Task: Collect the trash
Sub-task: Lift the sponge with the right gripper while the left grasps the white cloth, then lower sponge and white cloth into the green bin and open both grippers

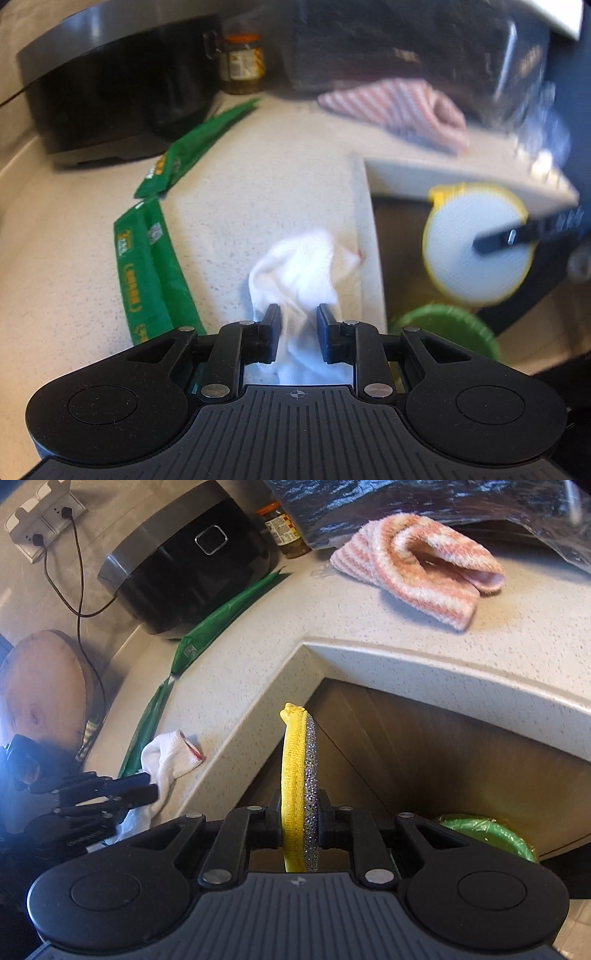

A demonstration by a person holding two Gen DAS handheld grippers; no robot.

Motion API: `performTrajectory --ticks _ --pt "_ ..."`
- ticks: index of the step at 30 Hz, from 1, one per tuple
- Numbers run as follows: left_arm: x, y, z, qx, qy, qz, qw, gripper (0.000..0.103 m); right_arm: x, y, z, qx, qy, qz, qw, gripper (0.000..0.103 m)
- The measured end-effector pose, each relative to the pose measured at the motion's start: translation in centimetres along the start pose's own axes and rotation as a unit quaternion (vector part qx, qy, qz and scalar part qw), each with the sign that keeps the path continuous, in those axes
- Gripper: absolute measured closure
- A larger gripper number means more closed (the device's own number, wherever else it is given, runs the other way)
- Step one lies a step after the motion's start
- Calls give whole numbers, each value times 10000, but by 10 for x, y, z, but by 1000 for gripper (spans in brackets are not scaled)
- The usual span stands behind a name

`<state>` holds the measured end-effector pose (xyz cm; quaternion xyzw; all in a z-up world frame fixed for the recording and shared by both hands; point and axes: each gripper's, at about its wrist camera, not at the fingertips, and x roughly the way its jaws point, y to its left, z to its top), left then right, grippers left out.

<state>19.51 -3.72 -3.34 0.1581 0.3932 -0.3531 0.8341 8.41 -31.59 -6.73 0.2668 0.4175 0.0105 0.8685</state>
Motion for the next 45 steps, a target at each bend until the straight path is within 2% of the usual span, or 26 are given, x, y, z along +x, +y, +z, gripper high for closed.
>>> performTrajectory --ticks 3,6,10,15,19,20,22,26,27,29,30,31,32,36,38,42,45 --pt "-22 8 7 -219 -262 -101 9994 77 -5 -6 -3 43 -25 -11 10000 87" --pt "-23 -2 7 122 -25 -31 9999 77 -7 -11 -6 96 -11 -22 10000 87" --pt "-2 -15 -7 415 467 209 9978 76 -8 -13 -11 72 4 -34 10000 87" --pt "0 -17 -13 357 382 197 9984 76 -11 -17 -16 42 38 -64 10000 87" --pt "1 -19 -15 387 317 404 9979 66 -15 -23 -23 62 42 -104 9999 87" --pt "0 -21 -15 360 312 528 9975 59 -17 -25 -24 77 33 -112 9999 87" --pt "1 -21 -15 228 315 692 9968 53 -20 -29 -27 110 11 -116 9999 87" --pt "3 -16 -17 -361 332 512 9975 54 -26 -37 -34 131 19 -88 9999 87" --pt "3 -20 -19 -376 240 599 9972 54 -28 -39 -36 135 24 -73 9999 87" --pt "3 -30 -26 -365 -6 767 9964 58 -32 -42 -40 120 28 -53 9999 87" --pt "4 -34 -28 -369 -109 806 9960 64 -35 -44 -42 99 19 -53 9999 87" --pt "4 -38 -28 -380 -152 868 9954 81 -38 -45 -44 67 3 -53 10000 87" --pt "4 -40 -26 -406 -142 998 9941 83 -42 -47 -46 31 -18 -61 10000 87" --pt "2 -43 -23 -756 -279 1226 9892 86 -59 -56 -57 -105 -113 -80 9999 87" --pt "-11 -54 -19 -880 -483 1368 9855 86 -68 -63 -64 -152 -163 -96 9997 87" --pt "-42 -100 -7 -658 -975 1084 9871 86 -84 -83 -77 -122 -198 -90 9997 87" --pt "-44 -138 -9 -606 -992 747 9904 86 -90 -101 -88 -70 -137 -90 9998 87"
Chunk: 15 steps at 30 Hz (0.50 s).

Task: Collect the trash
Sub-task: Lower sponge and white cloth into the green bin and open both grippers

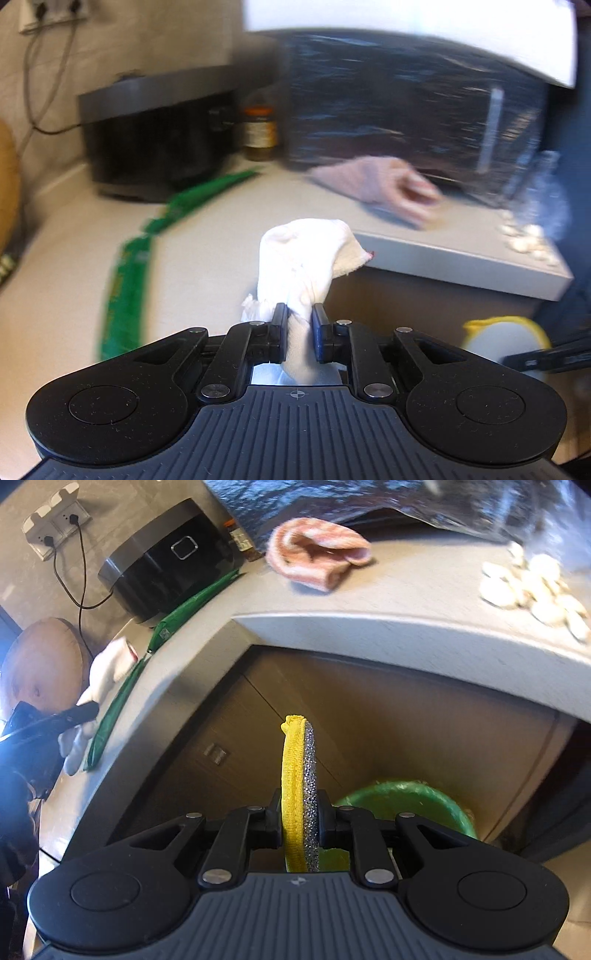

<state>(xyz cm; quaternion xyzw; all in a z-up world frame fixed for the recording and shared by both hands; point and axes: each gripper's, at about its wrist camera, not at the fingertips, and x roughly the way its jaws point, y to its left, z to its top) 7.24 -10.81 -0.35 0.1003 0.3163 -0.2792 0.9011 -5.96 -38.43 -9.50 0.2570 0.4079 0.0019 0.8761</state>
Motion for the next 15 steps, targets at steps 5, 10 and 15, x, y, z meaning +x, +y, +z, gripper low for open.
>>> performTrajectory --ticks 5,10,15 --pt "36 -57 -50 -306 835 -640 9940 86 -1 -34 -27 146 355 -30 9993 87" --pt "117 -101 -131 -982 1937 -972 9713 86 11 -75 -53 290 916 -303 9949 87" --pt "188 -116 -177 -1580 2249 -1023 9560 83 28 -96 -77 191 1369 -590 9886 87"
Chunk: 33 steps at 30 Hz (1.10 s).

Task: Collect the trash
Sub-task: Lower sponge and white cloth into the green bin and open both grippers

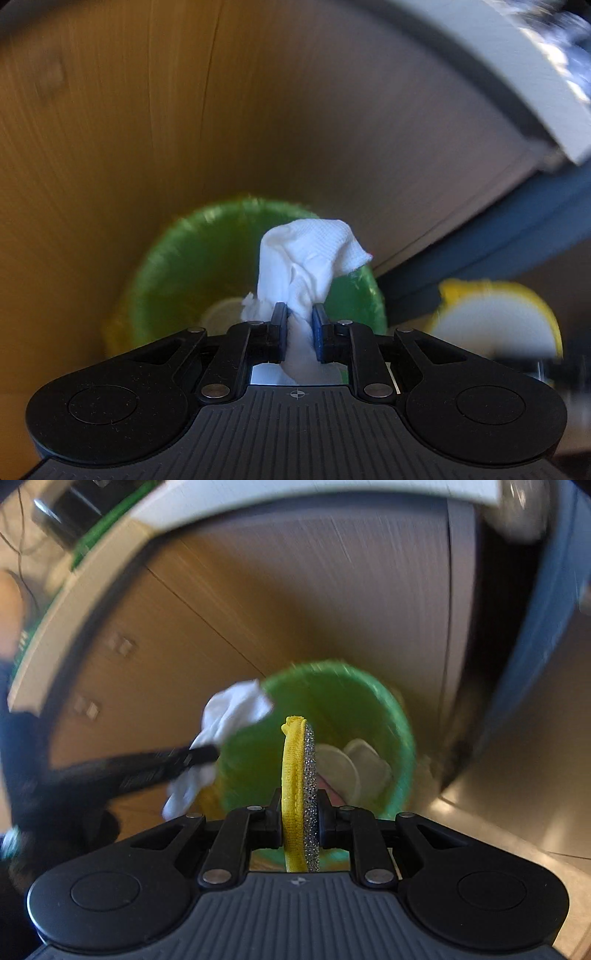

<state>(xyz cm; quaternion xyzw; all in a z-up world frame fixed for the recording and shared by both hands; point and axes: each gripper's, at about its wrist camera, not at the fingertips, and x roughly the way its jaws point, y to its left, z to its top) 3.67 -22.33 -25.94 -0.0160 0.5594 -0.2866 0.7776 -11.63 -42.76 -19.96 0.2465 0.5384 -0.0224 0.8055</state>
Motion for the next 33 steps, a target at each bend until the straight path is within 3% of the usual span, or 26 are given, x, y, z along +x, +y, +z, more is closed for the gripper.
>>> performTrajectory --ticks 3,5,8,14,18,27,32,33 --pt "51 26 4 -848 621 -491 9933 81 10 -5 -8 -68 140 -71 9999 87" --pt "67 32 4 -1022 712 -358 9916 79 14 -7 -10 -45 192 -94 9998 87" --pt "62 42 3 -1215 375 -85 9919 79 15 -13 -10 -99 205 -80 9997 87" --pt "18 61 2 -1753 -157 -330 9838 79 33 -22 0 79 332 16 9994 87" --pt "-3 67 -9 -1956 -255 -336 9798 79 58 -21 15 169 477 78 9987 87" --pt "-29 71 -52 -2037 -297 -332 9780 79 185 -9 64 -616 992 -696 9907 87" --pt "-35 70 -66 -1868 -226 -243 9818 79 252 -6 75 -1213 1255 -1084 9787 86" --pt "-37 70 -68 -1813 -219 -224 9829 79 262 -6 77 -1247 1361 -1179 9757 81"
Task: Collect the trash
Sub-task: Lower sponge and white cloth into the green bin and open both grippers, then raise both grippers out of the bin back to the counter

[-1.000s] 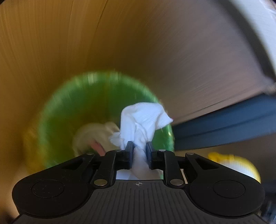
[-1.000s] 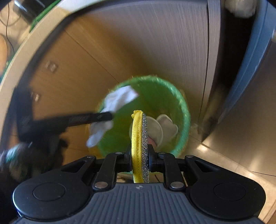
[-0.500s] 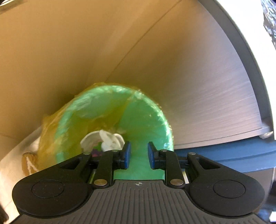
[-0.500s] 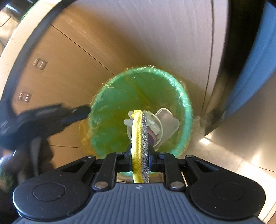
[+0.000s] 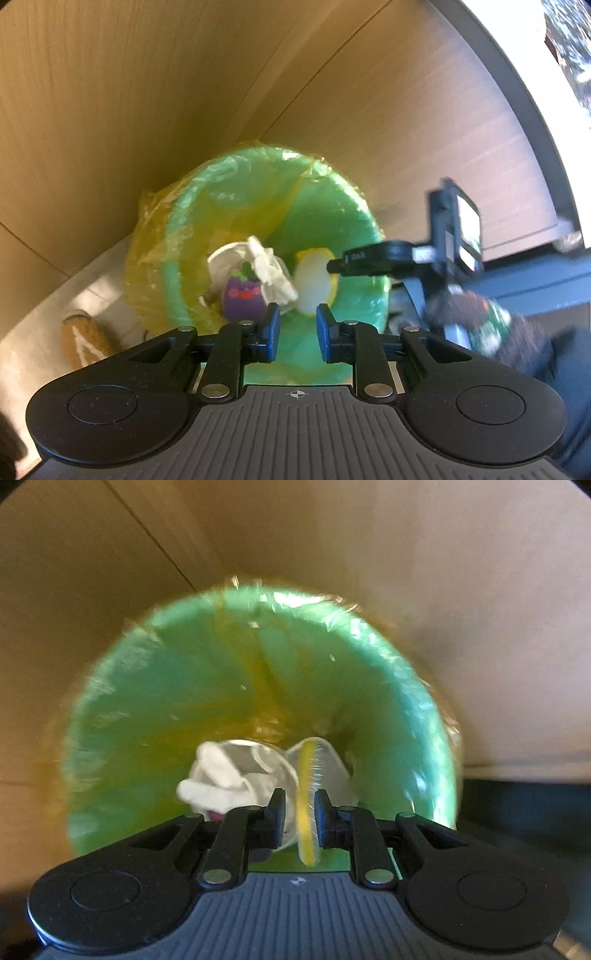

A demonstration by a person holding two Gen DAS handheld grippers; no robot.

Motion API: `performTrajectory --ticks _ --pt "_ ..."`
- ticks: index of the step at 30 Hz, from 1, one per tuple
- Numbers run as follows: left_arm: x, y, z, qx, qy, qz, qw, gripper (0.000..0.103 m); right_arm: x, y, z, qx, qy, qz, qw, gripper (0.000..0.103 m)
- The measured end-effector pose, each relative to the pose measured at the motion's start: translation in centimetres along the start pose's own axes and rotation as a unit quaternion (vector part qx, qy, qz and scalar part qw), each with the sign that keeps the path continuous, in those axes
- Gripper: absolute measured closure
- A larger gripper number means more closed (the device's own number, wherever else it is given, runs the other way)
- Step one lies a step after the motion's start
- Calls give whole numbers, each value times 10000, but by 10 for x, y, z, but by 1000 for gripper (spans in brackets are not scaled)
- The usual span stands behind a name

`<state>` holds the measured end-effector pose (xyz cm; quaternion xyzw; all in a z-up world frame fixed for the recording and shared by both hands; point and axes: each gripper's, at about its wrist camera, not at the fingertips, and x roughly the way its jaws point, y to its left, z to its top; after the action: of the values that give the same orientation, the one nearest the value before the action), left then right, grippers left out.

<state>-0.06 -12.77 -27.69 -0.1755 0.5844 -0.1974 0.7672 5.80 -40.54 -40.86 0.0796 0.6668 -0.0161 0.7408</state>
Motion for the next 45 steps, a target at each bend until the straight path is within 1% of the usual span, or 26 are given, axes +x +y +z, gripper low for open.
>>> performTrajectory --ticks 1,2,5,6,10,12,14,17,19,20,21,24,27,31,34,36,39,41,45 --pt "-2 1 0 46 11 19 10000 79 3 0 2 4 69 -62 10000 78" --pt "-5 2 0 73 27 48 10000 79 2 -2 3 51 51 -72 9999 72" --pt "-9 8 4 46 39 158 9999 79 -17 -10 2 277 -130 157 9994 66" --pt "-12 9 6 49 29 184 9998 79 -24 -13 0 329 -181 220 9991 65" --pt "-21 3 18 203 -21 288 9994 79 -47 -23 -12 561 -262 193 9979 65" --pt "-27 -6 24 359 -65 365 9987 79 -62 -24 -20 670 -320 156 9971 65" --pt "-36 -19 32 562 -108 498 9971 79 -85 -16 -30 643 -459 191 9967 65" --pt "-57 -46 48 965 -220 694 9927 79 -132 1 -42 448 -878 399 9943 65" --pt "-76 -65 59 1232 -355 833 9882 79 -164 11 -45 359 -1215 531 9905 61" --pt "-86 -75 64 1355 -453 935 9853 79 -181 16 -44 343 -1402 571 9879 54" --pt "-95 -83 69 1466 -555 1033 9822 79 -197 22 -43 331 -1604 591 9847 48" --pt "-124 -107 85 1793 -858 1247 9721 79 -245 34 -39 258 -2228 652 9723 45" --pt "-146 -124 100 1975 -1122 1301 9651 79 -285 44 -32 270 -2722 767 9588 39" --pt "-162 -139 121 2231 -1278 1325 9573 79 -327 53 -24 269 -3203 778 9438 37" --pt "-169 -140 134 2406 -1320 1317 9525 79 -348 59 -17 310 -3410 753 9365 37" --pt "-175 -138 143 2496 -1380 1337 9491 79 -355 62 -12 309 -3468 704 9348 37" --pt "-178 -133 160 2555 -1442 1341 9466 79 -361 76 -1 176 -3547 620 9327 37" --pt "-179 -128 172 2570 -1473 1341 9457 78 -359 88 7 80 -3573 573 9322 37" --pt "-183 -115 196 2476 -1534 1317 9475 78 -360 109 20 0 -3520 557 9343 37"
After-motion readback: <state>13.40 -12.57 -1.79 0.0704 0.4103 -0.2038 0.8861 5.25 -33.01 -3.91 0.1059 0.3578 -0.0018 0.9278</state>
